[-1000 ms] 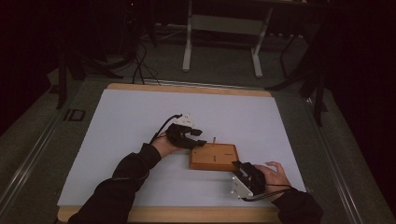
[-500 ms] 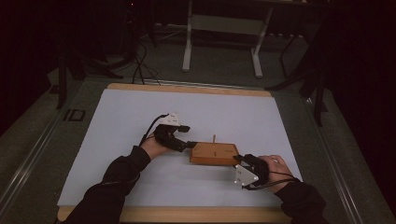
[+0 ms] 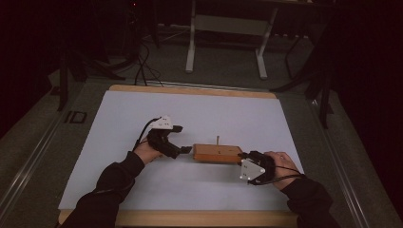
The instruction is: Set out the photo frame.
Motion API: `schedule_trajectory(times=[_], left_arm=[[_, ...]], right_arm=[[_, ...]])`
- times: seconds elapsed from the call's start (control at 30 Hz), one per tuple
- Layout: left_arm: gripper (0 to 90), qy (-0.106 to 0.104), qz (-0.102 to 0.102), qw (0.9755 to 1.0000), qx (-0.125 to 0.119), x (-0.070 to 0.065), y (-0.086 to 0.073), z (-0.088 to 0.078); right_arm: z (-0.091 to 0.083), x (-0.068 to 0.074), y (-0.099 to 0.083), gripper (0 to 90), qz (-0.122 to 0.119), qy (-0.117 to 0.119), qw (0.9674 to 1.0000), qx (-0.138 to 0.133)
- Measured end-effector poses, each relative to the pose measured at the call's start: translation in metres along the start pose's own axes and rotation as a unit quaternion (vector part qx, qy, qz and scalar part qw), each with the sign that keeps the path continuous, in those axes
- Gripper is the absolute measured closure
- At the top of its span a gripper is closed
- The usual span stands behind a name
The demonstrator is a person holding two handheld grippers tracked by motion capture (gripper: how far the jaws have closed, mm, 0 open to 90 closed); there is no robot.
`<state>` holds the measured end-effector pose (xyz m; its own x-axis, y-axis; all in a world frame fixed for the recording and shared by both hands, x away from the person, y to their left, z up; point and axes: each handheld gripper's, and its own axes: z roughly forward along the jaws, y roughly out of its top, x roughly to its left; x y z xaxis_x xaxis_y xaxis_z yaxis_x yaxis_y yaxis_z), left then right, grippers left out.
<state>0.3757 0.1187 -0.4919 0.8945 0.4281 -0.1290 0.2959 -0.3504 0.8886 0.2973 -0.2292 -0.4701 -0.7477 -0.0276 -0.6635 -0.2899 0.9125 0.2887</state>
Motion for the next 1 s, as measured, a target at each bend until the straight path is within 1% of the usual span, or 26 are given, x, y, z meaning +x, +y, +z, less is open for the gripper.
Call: schedule_trajectory(times=[0.03, 0.13, 0.17, 0.2, 0.27, 0.3, 0.33, 0.37, 0.47, 0.5, 0.53, 0.6, 0.7, 0.8, 0.83, 0.9, 0.93, 0.97, 1.0], left_arm=[[2.1, 0.003, 0.002, 1.0, 0.001, -0.002, -0.002, -0.003], [2.1, 0.002, 0.006, 1.0, 0.003, -0.004, -0.004, -0.006], [2.1, 0.001, 0.007, 1.0, 0.005, -0.005, -0.005, -0.008], [2.1, -0.001, 0.006, 1.0, 0.004, -0.005, -0.006, -0.009], [2.1, 0.0, 0.007, 1.0, 0.004, -0.008, -0.008, -0.011], [2.1, 0.001, 0.009, 0.9999, 0.008, -0.009, -0.009, -0.012], [2.1, 0.0, 0.009, 0.9999, 0.008, -0.01, -0.01, -0.012], [2.1, -0.002, 0.008, 0.9999, 0.008, -0.011, -0.011, -0.012], [2.1, -0.006, 0.014, 0.9998, 0.009, -0.015, -0.014, -0.012], [2.1, -0.007, 0.015, 0.9998, 0.009, -0.017, -0.015, -0.011], [2.1, -0.007, 0.016, 0.9998, 0.01, -0.017, -0.016, -0.011], [2.1, -0.01, 0.016, 0.9998, 0.009, -0.019, -0.018, -0.011], [2.1, -0.013, 0.012, 0.9998, 0.005, -0.021, -0.019, -0.012], [2.1, -0.015, 0.012, 0.9998, 0.004, -0.022, -0.021, -0.011], [2.1, -0.016, 0.012, 0.9998, 0.005, -0.023, -0.021, -0.011], [2.1, -0.016, 0.01, 0.9998, 0.004, -0.024, -0.022, -0.01], [2.1, -0.017, 0.01, 0.9998, 0.004, -0.024, -0.023, -0.01], [2.1, -0.017, 0.01, 0.9998, 0.006, -0.024, -0.023, -0.009], [2.1, -0.018, 0.009, 0.9998, 0.006, -0.024, -0.023, -0.009]], right_arm=[[0.0, -0.002, -0.001, 69.2, 0.006, 0.004, 1.0, -0.005], [0.0, -0.005, -0.001, 69.3, 0.008, 0.008, 0.9999, -0.007], [0.0, -0.009, -0.001, 69.3, 0.013, 0.015, 0.9998, -0.008], [0.0, -0.009, -0.001, 69.3, 0.013, 0.015, 0.9998, -0.008], [0.0, -0.013, -0.002, 69.3, 0.021, 0.022, 0.9995, -0.01], [0.0, -0.016, -0.002, 69.4, 0.024, 0.026, 0.9993, -0.012], [0.0, -0.02, -0.002, 69.3, 0.03, 0.035, 0.9989, -0.012], [0.0, -0.02, -0.002, 69.3, 0.03, 0.035, 0.9989, -0.012], [0.001, -0.029, -0.003, 69.3, 0.039, 0.051, 0.9979, -0.014], [0.002, -0.034, -0.004, 69.7, 0.042, 0.057, 0.9974, -0.016], [0.002, -0.034, -0.004, 69.7, 0.042, 0.057, 0.9974, -0.016], [0.003, -0.041, -0.005, 69.8, 0.048, 0.062, 0.9968, -0.017], [0.003, -0.045, -0.005, 69.9, 0.053, 0.069, 0.9961, -0.019], [0.004, -0.051, -0.006, 69.8, 0.061, 0.077, 0.995, -0.017], [0.006, -0.054, -0.006, 69.7, 0.064, 0.078, 0.9947, -0.015], [0.006, -0.057, -0.006, 69.7, 0.065, 0.08, 0.9946, -0.014], [0.007, -0.06, -0.007, 69.6, 0.069, 0.083, 0.994, -0.014], [0.009, -0.066, -0.009, 69.2, 0.081, 0.09, 0.9925, -0.017], [0.009, -0.066, -0.009, 69.2, 0.081, 0.09, 0.9925, -0.017]])
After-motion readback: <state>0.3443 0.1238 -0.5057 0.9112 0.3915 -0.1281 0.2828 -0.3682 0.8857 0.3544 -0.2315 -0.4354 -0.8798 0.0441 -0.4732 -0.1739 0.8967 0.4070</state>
